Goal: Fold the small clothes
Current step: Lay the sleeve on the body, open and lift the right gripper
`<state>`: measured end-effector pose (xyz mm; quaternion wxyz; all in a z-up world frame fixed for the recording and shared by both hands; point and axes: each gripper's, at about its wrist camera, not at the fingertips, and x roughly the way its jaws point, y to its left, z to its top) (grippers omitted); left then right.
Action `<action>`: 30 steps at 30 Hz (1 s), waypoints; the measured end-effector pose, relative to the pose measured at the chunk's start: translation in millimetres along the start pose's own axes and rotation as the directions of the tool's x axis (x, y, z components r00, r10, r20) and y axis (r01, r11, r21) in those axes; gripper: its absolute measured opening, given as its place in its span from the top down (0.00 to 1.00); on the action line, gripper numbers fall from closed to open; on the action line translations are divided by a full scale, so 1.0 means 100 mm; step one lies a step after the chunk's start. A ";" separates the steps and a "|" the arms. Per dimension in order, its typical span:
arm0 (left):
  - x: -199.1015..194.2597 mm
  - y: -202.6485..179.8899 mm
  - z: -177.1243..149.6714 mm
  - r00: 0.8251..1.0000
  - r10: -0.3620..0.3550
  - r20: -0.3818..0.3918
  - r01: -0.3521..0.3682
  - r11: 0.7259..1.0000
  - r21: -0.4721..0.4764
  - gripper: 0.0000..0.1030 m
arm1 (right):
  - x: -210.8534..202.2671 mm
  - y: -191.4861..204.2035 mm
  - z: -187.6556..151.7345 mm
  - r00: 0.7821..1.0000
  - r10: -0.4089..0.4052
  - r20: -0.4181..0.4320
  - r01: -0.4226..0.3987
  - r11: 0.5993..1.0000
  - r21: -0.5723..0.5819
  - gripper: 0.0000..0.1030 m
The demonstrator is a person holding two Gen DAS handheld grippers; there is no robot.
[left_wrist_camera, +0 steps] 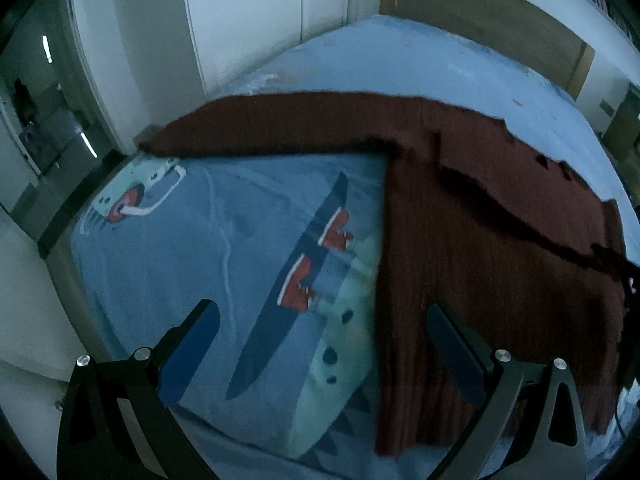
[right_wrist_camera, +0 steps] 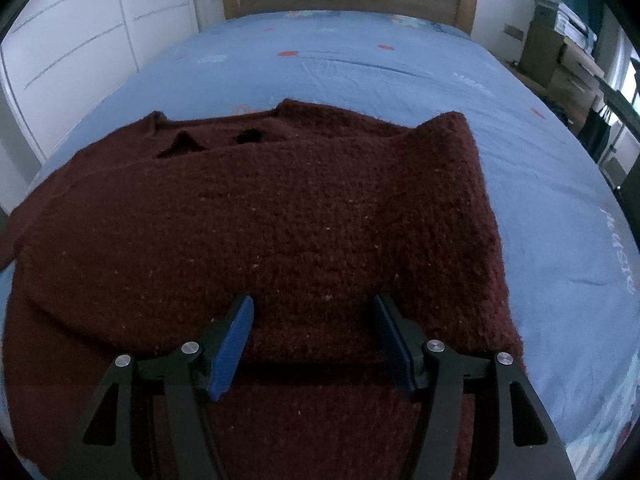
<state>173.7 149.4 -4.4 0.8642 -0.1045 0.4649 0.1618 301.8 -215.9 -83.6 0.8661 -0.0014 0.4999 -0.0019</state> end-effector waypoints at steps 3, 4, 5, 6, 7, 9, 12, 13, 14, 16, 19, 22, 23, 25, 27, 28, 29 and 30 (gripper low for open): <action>0.04 0.03 0.05 1.000 0.007 0.015 -0.006 1.000 -0.012 0.01 | -0.05 0.01 -0.03 1.000 -0.008 -0.002 0.008 1.000 0.007 0.38; 0.06 0.04 0.07 1.000 -0.003 0.010 0.003 1.000 -0.018 0.01 | -0.06 0.02 -0.04 1.000 -0.009 -0.004 0.009 1.000 0.006 0.38; 0.07 0.06 0.08 1.000 -0.025 0.005 0.025 0.999 -0.022 0.01 | -0.07 0.03 -0.04 1.000 -0.012 -0.008 0.012 1.000 0.000 0.38; 0.07 0.06 0.10 0.999 -0.032 0.007 0.032 0.999 -0.018 0.01 | -0.09 0.06 -0.05 1.000 -0.018 -0.013 0.018 1.000 -0.017 0.38; 0.06 0.07 0.10 0.999 -0.029 0.013 0.029 1.000 -0.011 0.01 | -0.10 0.07 -0.04 1.000 -0.020 -0.015 0.020 1.000 -0.024 0.38; 0.06 0.10 0.11 1.000 -0.027 0.015 0.027 1.000 -0.007 0.01 | -0.14 0.08 -0.06 1.000 -0.019 -0.022 0.018 1.000 -0.020 0.38; 0.11 0.19 0.11 1.000 -0.031 -0.006 0.031 0.999 -0.030 0.01 | -0.18 0.09 -0.14 0.999 -0.016 -0.036 0.015 1.000 -0.006 0.37; 0.13 0.21 0.11 0.999 -0.031 -0.014 0.031 0.999 -0.033 0.01 | -0.19 0.11 -0.18 0.999 -0.013 -0.045 0.012 1.000 -0.006 0.37; 0.15 0.25 0.11 1.000 -0.022 -0.019 0.022 0.999 -0.037 0.01 | -0.20 0.12 -0.23 0.998 -0.005 -0.056 0.005 1.000 -0.007 0.37; 0.18 0.30 0.11 1.000 -0.012 -0.016 0.011 0.999 -0.044 0.01 | -0.25 0.16 -0.34 0.998 0.002 -0.056 -0.003 1.000 -0.014 0.37; 0.24 0.41 0.10 1.000 -0.012 -0.020 0.011 0.998 -0.068 0.01 | -0.34 0.24 -0.44 0.999 -0.003 -0.037 0.001 0.999 -0.040 0.37; 0.30 0.49 0.10 0.999 -0.017 -0.028 0.014 0.995 -0.098 0.01 | -0.43 0.31 -0.49 1.000 0.012 -0.012 -0.012 0.999 -0.040 0.37; 0.32 0.51 0.11 1.000 -0.015 -0.028 0.012 0.994 -0.105 0.01 | -0.46 0.33 -0.50 1.000 0.012 -0.002 -0.012 0.999 -0.043 0.37; 0.36 0.55 0.13 0.999 -0.021 -0.030 0.017 0.993 -0.119 0.01 | -0.51 0.36 -0.50 1.000 0.016 0.016 -0.015 0.999 -0.044 0.37; 0.41 0.61 0.16 0.999 -0.035 -0.042 0.028 0.990 -0.141 0.01 | -0.58 0.38 -0.49 0.999 0.015 0.035 -0.014 0.999 -0.043 0.37; 0.45 0.64 0.17 0.998 -0.042 -0.048 0.034 0.987 -0.159 0.01 | -0.62 0.40 -0.50 0.999 0.015 0.044 -0.013 0.999 -0.043 0.37; 0.47 0.68 0.18 0.998 -0.045 -0.049 0.035 0.984 -0.177 0.01 | -0.65 0.41 -0.49 0.999 0.017 0.049 -0.015 0.999 -0.042 0.37; 0.49 0.71 0.19 0.998 -0.042 -0.048 0.033 0.982 -0.185 0.01 | -0.67 0.42 -0.48 0.998 0.020 0.055 -0.018 0.999 -0.039 0.37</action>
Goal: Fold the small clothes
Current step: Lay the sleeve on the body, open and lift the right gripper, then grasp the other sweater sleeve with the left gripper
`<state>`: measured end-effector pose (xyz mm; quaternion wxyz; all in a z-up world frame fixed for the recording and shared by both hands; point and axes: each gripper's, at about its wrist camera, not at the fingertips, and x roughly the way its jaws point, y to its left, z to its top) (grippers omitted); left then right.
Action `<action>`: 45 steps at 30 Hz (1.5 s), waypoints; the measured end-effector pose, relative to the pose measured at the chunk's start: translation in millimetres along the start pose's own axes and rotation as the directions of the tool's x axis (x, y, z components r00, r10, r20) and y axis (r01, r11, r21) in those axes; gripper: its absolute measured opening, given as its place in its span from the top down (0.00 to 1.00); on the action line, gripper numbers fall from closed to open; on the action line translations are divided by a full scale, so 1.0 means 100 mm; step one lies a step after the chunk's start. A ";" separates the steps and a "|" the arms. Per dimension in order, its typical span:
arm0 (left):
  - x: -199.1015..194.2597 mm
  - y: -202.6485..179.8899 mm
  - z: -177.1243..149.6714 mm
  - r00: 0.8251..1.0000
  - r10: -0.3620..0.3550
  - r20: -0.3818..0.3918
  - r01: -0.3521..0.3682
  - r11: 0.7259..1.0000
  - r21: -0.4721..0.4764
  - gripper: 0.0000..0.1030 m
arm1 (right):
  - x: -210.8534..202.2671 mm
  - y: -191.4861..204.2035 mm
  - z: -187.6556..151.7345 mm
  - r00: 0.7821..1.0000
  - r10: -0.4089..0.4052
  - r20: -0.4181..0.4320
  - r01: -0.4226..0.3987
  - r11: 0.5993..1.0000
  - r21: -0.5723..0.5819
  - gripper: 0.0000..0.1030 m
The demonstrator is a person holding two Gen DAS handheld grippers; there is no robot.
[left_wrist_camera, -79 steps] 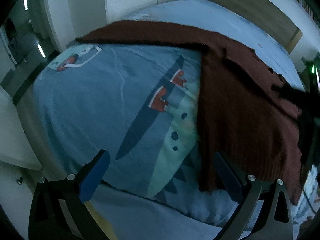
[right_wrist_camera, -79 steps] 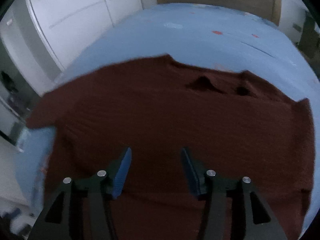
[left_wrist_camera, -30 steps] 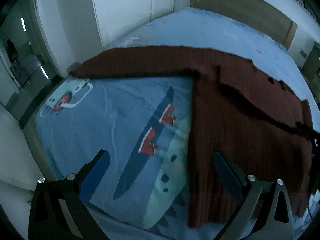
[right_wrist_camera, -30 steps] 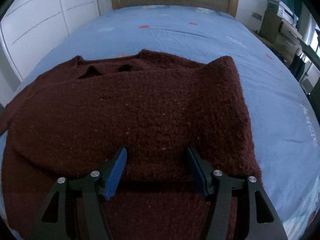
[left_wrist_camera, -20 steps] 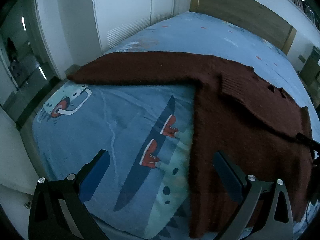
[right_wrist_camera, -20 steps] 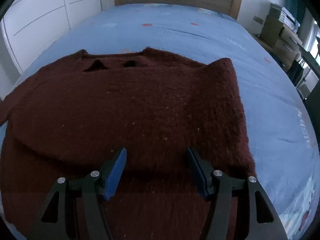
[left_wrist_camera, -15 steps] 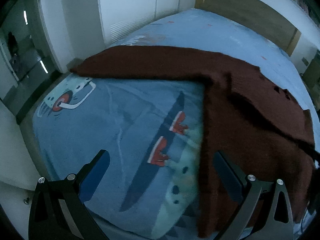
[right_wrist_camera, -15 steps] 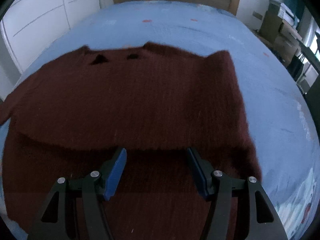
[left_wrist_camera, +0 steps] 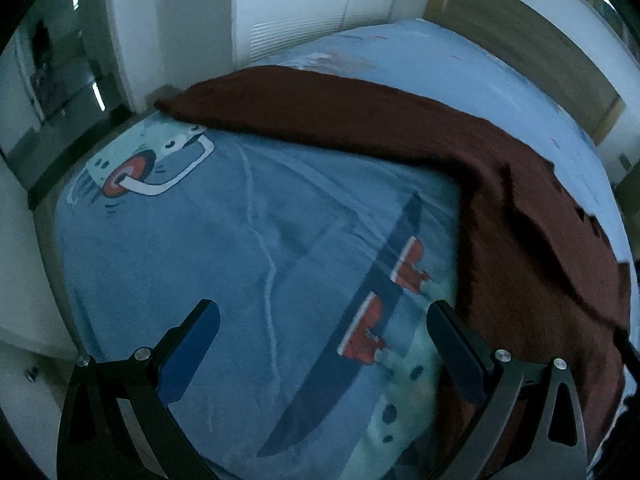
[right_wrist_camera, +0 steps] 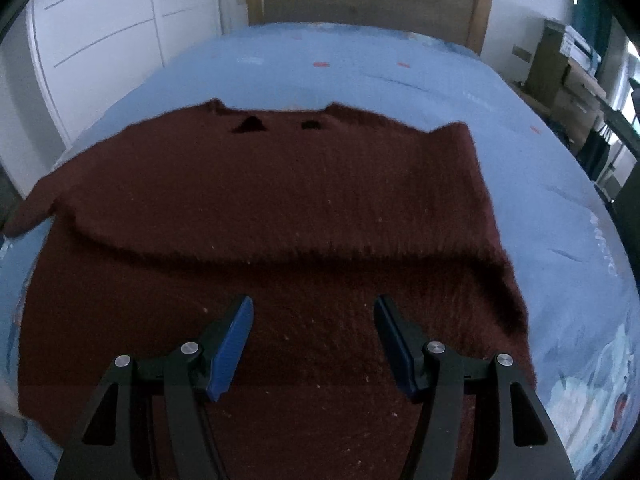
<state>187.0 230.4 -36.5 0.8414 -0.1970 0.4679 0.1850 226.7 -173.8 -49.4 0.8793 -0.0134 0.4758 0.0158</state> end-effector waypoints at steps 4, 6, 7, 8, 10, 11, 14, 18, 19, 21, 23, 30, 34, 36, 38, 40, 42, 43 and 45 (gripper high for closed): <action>0.03 0.11 0.08 1.000 0.014 0.008 -0.014 0.999 -0.039 0.01 | -0.09 0.01 0.04 1.000 -0.004 0.024 0.004 1.000 0.002 0.37; 0.02 0.16 0.13 1.000 0.017 0.013 -0.017 0.998 -0.059 0.01 | -0.10 -0.01 0.06 1.000 -0.010 0.022 0.010 1.000 0.010 0.37; 0.02 0.19 0.15 1.000 0.017 0.017 -0.016 0.998 -0.068 0.01 | -0.11 -0.02 0.06 1.000 -0.013 0.021 0.013 1.000 0.014 0.37; 0.01 0.21 0.18 1.000 0.019 0.022 -0.017 0.997 -0.078 0.01 | -0.11 -0.02 0.06 1.000 -0.017 0.019 0.017 1.000 0.016 0.37; 0.01 0.25 0.22 0.999 0.031 0.032 -0.028 0.996 -0.085 0.01 | -0.13 -0.02 0.06 0.999 -0.027 0.018 0.027 1.000 0.013 0.37; 0.01 0.26 0.24 0.999 0.034 0.035 -0.031 0.996 -0.086 0.01 | -0.14 -0.02 0.06 0.999 -0.028 0.021 0.028 1.000 0.014 0.37; 0.04 0.31 0.31 0.999 0.035 0.028 -0.033 0.995 -0.091 0.01 | -0.18 -0.03 0.04 0.999 -0.028 0.029 0.027 0.999 0.027 0.37; 0.03 0.33 0.40 0.999 0.029 0.039 -0.025 0.994 -0.108 0.01 | -0.20 -0.09 0.03 0.999 -0.021 0.028 0.020 0.999 0.048 0.37; 0.03 0.33 0.42 0.999 0.033 0.041 -0.028 0.993 -0.111 0.01 | -0.21 -0.11 0.04 0.999 -0.019 0.032 0.018 0.999 0.049 0.37; 0.04 0.33 0.47 0.998 0.033 0.045 -0.027 0.992 -0.121 0.01 | -0.22 -0.13 0.05 0.999 -0.015 0.036 0.013 0.998 0.054 0.37; 0.06 0.35 0.53 0.998 0.035 0.048 -0.028 0.991 -0.134 0.01 | -0.21 -0.15 0.06 0.999 -0.014 0.031 0.013 0.999 0.052 0.37; 0.18 0.51 0.67 0.999 0.034 0.042 -0.025 0.980 -0.196 0.01 | -0.24 -0.17 0.09 0.999 -0.012 0.044 0.008 0.997 0.078 0.37; 0.21 0.58 0.74 0.998 0.038 0.045 -0.028 0.977 -0.211 0.01 | -0.27 -0.14 0.11 0.998 -0.015 0.058 0.011 0.998 0.069 0.37; 0.21 0.63 0.77 0.998 0.040 0.053 -0.027 0.975 -0.221 0.01 | -0.28 -0.13 0.12 0.998 -0.021 0.061 0.017 0.998 0.065 0.37; 0.21 0.67 0.79 0.998 0.036 0.058 -0.021 0.972 -0.236 0.01 | -0.30 -0.14 0.14 0.997 -0.027 0.068 0.023 0.997 0.070 0.37; 0.23 0.70 0.82 0.998 0.030 0.059 -0.015 0.969 -0.247 0.01 | -0.33 -0.15 0.15 0.996 -0.036 0.079 0.029 0.997 0.077 0.37; 0.24 0.75 0.85 0.997 0.031 0.067 -0.012 0.965 -0.260 0.01 | -0.34 -0.19 0.15 0.996 -0.043 0.083 0.035 0.996 0.086 0.37; 0.24 0.77 0.87 0.997 0.031 0.072 -0.011 0.963 -0.269 0.01 | -0.34 -0.20 0.15 0.996 -0.044 0.082 0.037 0.995 0.091 0.37; 0.27 0.84 0.91 0.996 0.029 0.079 -0.004 0.955 -0.297 0.01 | -0.32 -0.23 0.15 0.996 -0.048 0.077 0.040 0.994 0.100 0.37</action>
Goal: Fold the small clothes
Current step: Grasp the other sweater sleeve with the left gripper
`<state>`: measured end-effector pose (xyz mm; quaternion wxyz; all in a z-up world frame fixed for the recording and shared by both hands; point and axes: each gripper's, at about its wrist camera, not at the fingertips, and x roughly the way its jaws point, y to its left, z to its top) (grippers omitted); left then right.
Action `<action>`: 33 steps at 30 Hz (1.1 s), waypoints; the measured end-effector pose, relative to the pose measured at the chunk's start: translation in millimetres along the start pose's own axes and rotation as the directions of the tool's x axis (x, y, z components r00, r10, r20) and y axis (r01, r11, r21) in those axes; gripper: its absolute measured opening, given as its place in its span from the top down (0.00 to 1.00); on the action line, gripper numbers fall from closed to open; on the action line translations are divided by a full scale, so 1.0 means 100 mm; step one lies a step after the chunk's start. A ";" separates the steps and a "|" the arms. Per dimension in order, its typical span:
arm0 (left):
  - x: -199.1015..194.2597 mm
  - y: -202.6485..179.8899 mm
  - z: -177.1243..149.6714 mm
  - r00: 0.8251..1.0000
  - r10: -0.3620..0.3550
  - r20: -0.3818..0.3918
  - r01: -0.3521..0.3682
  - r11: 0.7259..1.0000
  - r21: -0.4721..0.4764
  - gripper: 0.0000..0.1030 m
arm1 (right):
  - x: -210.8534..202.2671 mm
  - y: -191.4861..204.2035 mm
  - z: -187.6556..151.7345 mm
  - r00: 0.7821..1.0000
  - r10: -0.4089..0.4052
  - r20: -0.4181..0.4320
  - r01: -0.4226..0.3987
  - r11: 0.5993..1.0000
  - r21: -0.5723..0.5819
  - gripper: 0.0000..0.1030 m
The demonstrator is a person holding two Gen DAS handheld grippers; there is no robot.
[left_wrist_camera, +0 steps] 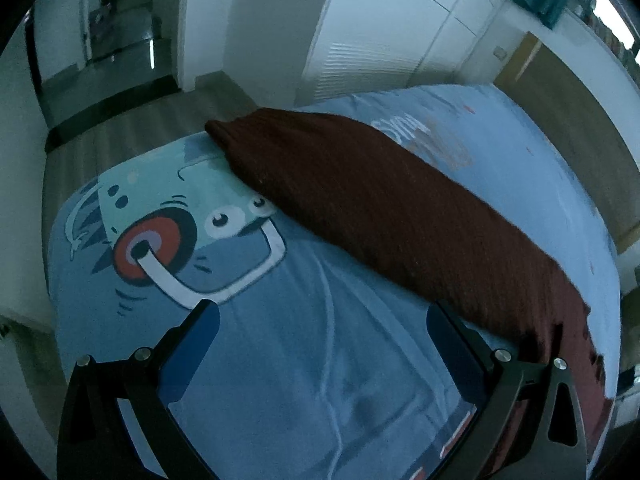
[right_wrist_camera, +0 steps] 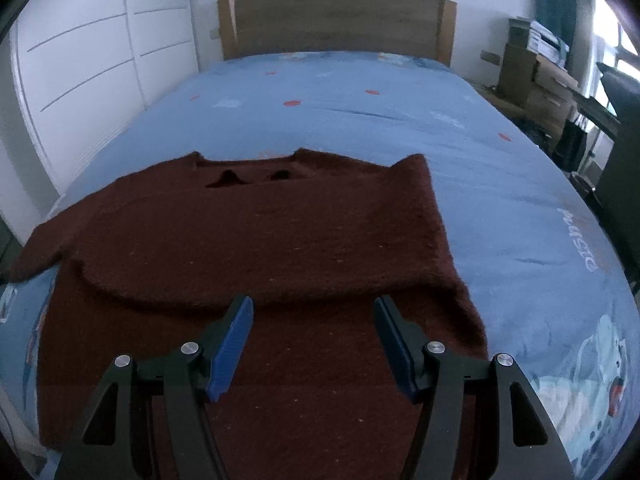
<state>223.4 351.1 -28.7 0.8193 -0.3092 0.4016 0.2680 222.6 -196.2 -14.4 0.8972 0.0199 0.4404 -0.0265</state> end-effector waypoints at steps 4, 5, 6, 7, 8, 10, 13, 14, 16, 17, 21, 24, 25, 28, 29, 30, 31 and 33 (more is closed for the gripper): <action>0.05 0.09 0.06 1.000 -0.030 0.004 0.031 0.998 -0.059 0.01 | 0.02 -0.05 0.02 1.000 -0.008 0.006 0.008 1.000 0.001 0.37; 0.08 0.13 0.07 0.999 -0.045 -0.001 0.045 0.996 -0.083 0.01 | 0.03 -0.07 0.01 1.000 -0.009 0.006 0.009 1.000 0.007 0.37; 0.10 0.18 0.09 0.998 -0.062 -0.007 0.061 0.992 -0.108 0.01 | 0.05 -0.08 0.00 1.000 -0.011 0.001 0.011 1.000 0.013 0.37; 0.13 0.22 0.09 0.997 -0.074 -0.004 0.073 0.989 -0.128 0.01 | 0.07 -0.09 -0.01 1.000 -0.013 -0.004 0.013 1.000 0.018 0.37; 0.16 0.26 0.11 0.996 -0.084 -0.008 0.082 0.986 -0.148 0.01 | 0.08 -0.10 -0.01 1.000 -0.015 -0.009 0.015 1.000 0.022 0.37; 0.22 0.34 0.13 0.995 -0.103 -0.013 0.098 0.978 -0.185 0.02 | 0.09 -0.11 -0.01 1.000 -0.019 -0.012 0.019 1.000 0.021 0.37; 0.27 0.42 0.17 0.989 -0.146 -0.006 0.141 0.962 -0.234 0.02 | 0.09 -0.12 -0.01 0.999 -0.029 -0.012 0.030 0.999 0.016 0.37; 0.28 0.43 0.18 0.988 -0.157 -0.001 0.152 0.959 -0.240 0.02 | 0.09 -0.13 -0.01 0.999 -0.031 -0.011 0.031 0.999 0.019 0.37; 0.29 0.44 0.21 0.984 -0.176 0.008 0.172 0.954 -0.246 0.02 | 0.10 -0.14 0.00 0.999 -0.040 -0.014 0.040 0.999 0.020 0.37; 0.30 0.44 0.22 0.982 -0.187 0.011 0.184 0.951 -0.248 0.02 | 0.10 -0.15 0.01 0.999 -0.041 -0.014 0.041 0.999 0.022 0.37; 0.35 0.44 0.28 0.977 -0.211 0.022 0.209 0.943 -0.257 0.02 | 0.09 -0.18 0.00 0.999 -0.044 -0.002 0.044 0.999 0.019 0.37; 0.39 0.47 0.36 0.969 -0.243 0.040 0.244 0.925 -0.291 0.02 | 0.13 -0.23 -0.01 0.999 -0.046 -0.014 0.046 0.998 0.031 0.37; 0.40 0.48 0.39 0.965 -0.258 0.048 0.260 0.916 -0.306 0.02 | 0.13 -0.25 -0.01 0.999 -0.048 -0.013 0.049 0.998 0.032 0.37; 0.42 0.59 0.48 0.945 -0.318 0.083 0.325 0.873 -0.363 0.02 | 0.11 -0.31 -0.01 0.998 -0.057 -0.005 0.057 0.998 0.040 0.37; 0.44 0.63 0.51 0.937 -0.337 0.095 0.347 0.856 -0.383 0.04 | 0.11 -0.33 -0.01 0.998 -0.061 -0.003 0.061 0.997 0.043 0.37; 0.45 0.67 0.54 0.928 -0.357 0.107 0.369 0.839 -0.401 0.05 | 0.10 -0.36 -0.02 0.998 -0.066 -0.003 0.066 0.997 0.048 0.37; 0.47 0.71 0.58 0.916 -0.383 0.118 0.395 0.817 -0.419 0.06 | 0.10 -0.39 -0.02 0.998 -0.070 -0.004 0.070 0.996 0.056 0.37; 0.52 0.76 0.65 0.900 -0.416 0.133 0.429 0.788 -0.442 0.13 | 0.09 -0.44 -0.02 0.997 -0.078 -0.006 0.079 0.995 0.064 0.37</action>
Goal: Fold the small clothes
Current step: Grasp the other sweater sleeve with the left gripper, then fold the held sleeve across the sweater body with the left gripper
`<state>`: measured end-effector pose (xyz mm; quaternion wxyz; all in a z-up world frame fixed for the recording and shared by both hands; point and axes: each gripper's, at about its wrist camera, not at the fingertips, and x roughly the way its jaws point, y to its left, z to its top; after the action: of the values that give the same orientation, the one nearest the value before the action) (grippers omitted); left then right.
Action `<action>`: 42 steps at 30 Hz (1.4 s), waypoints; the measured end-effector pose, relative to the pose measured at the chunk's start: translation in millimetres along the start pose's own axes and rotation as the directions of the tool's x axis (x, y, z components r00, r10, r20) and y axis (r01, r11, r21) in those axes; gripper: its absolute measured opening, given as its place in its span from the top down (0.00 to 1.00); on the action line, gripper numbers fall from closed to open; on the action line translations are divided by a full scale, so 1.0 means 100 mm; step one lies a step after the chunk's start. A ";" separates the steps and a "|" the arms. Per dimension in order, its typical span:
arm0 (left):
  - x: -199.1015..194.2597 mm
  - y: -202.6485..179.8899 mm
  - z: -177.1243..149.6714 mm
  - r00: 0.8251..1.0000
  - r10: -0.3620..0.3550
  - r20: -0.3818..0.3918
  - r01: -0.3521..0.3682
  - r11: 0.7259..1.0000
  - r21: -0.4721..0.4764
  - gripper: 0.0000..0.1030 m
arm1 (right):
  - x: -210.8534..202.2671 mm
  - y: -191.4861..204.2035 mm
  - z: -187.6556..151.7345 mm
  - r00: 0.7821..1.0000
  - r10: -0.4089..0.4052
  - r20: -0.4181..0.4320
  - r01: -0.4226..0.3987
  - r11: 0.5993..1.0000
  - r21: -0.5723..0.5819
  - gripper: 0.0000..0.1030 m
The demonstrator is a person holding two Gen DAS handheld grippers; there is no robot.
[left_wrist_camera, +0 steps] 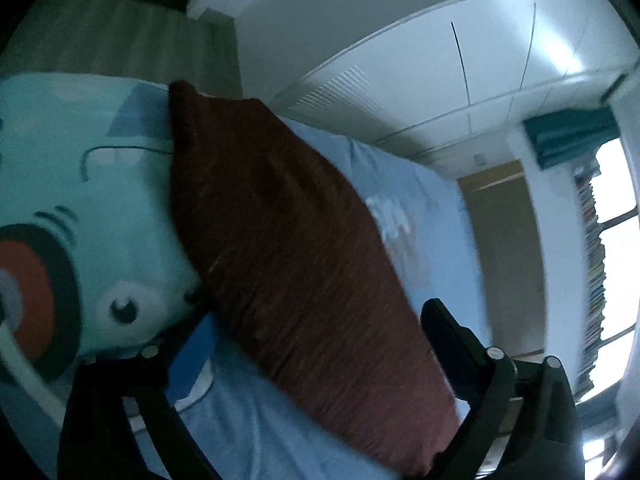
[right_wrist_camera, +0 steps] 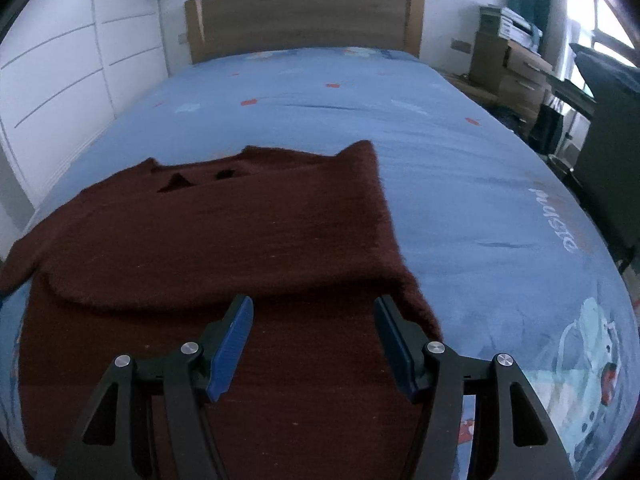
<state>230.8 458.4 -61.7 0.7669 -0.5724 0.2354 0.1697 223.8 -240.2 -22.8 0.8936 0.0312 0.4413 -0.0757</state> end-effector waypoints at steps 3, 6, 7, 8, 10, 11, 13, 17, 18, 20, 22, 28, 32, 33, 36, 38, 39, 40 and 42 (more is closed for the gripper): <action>0.05 0.07 0.10 0.997 -0.070 -0.019 0.069 0.996 -0.063 0.39 | -0.02 -0.04 0.01 1.000 -0.012 0.006 0.012 1.000 0.004 0.37; 0.05 0.17 0.17 0.996 -0.089 -0.026 0.086 0.990 -0.116 0.56 | -0.03 -0.06 0.01 1.000 -0.012 0.007 0.011 1.000 0.010 0.37; 0.06 0.19 0.19 0.995 -0.092 -0.027 0.088 0.988 -0.128 0.58 | -0.03 -0.06 0.01 1.000 -0.010 0.007 0.010 1.000 0.013 0.37; 0.05 0.21 0.22 0.995 -0.097 -0.030 0.092 0.986 -0.141 0.63 | -0.04 -0.06 0.00 1.000 -0.008 0.006 0.008 1.000 0.014 0.37; 0.06 0.23 0.28 0.995 -0.091 -0.040 0.083 0.983 -0.161 0.72 | -0.03 -0.08 -0.01 1.000 -0.006 0.002 0.006 1.000 0.016 0.37; 0.05 0.25 0.30 0.997 -0.063 -0.048 0.054 0.984 -0.169 0.83 | -0.03 -0.09 -0.02 1.000 -0.006 0.000 0.006 1.000 0.020 0.37; 0.05 0.30 0.29 0.998 -0.023 -0.054 0.013 0.985 -0.173 0.93 | -0.03 -0.13 -0.04 1.000 -0.004 -0.001 0.004 0.999 0.037 0.37; 0.01 0.24 0.24 0.999 -0.009 -0.048 0.001 0.984 -0.179 0.94 | -0.05 -0.22 -0.06 1.000 -0.001 -0.002 0.001 0.998 0.065 0.37; -0.01 0.21 0.24 0.999 -0.016 -0.045 0.007 0.984 -0.178 0.94 | -0.06 -0.24 -0.07 1.000 0.000 -0.001 0.000 0.998 0.068 0.37; -0.01 0.13 0.24 0.999 -0.029 -0.042 0.021 0.985 -0.168 0.94 | -0.10 -0.27 -0.09 1.000 0.004 0.004 -0.004 0.998 0.070 0.37; -0.02 0.09 0.20 0.998 -0.044 -0.042 0.037 0.986 -0.163 0.94 | -0.13 -0.30 -0.09 1.000 0.008 0.010 -0.008 0.997 0.072 0.37; -0.08 -0.21 0.11 0.992 -0.113 -0.052 0.105 0.985 -0.140 0.94 | -0.25 -0.43 -0.13 1.000 0.023 0.021 -0.025 0.994 0.103 0.37; -0.05 -0.49 -0.04 0.984 -0.163 -0.078 0.152 0.979 -0.136 0.94 | -0.34 -0.49 -0.15 0.999 0.023 0.034 -0.026 0.994 0.102 0.37; -0.05 -0.56 -0.10 0.980 -0.177 -0.087 0.165 0.977 -0.132 0.94 | -0.37 -0.51 -0.16 0.999 0.023 0.037 -0.027 0.995 0.094 0.37; -0.04 -0.78 -0.26 0.970 -0.213 -0.121 0.200 0.974 -0.109 0.94 | -0.45 -0.55 -0.22 0.999 0.024 0.039 -0.027 0.996 0.083 0.37; -0.02 -0.96 -0.34 0.961 -0.233 -0.145 0.222 0.971 -0.092 0.94 | -0.48 -0.59 -0.26 0.999 0.028 0.035 -0.031 0.996 0.084 0.37; -0.02 -1.05 -0.39 0.956 -0.245 -0.159 0.234 0.969 -0.084 0.94 | -0.49 -0.62 -0.29 0.999 0.031 0.032 -0.034 0.996 0.088 0.37; -0.01 -1.14 -0.47 0.950 -0.259 -0.176 0.249 0.966 -0.076 0.94 | -0.50 -0.64 -0.30 0.999 0.033 0.030 -0.035 0.995 0.093 0.37; -0.02 -1.33 -0.58 0.938 -0.277 -0.207 0.271 0.961 -0.058 0.94 | -0.53 -0.70 -0.36 0.999 0.033 0.026 -0.035 0.994 0.102 0.37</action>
<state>290.0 364.6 31.4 0.7450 -0.6254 0.2320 0.0024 152.5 -299.4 -1.3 0.8974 0.0837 0.4252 -0.0834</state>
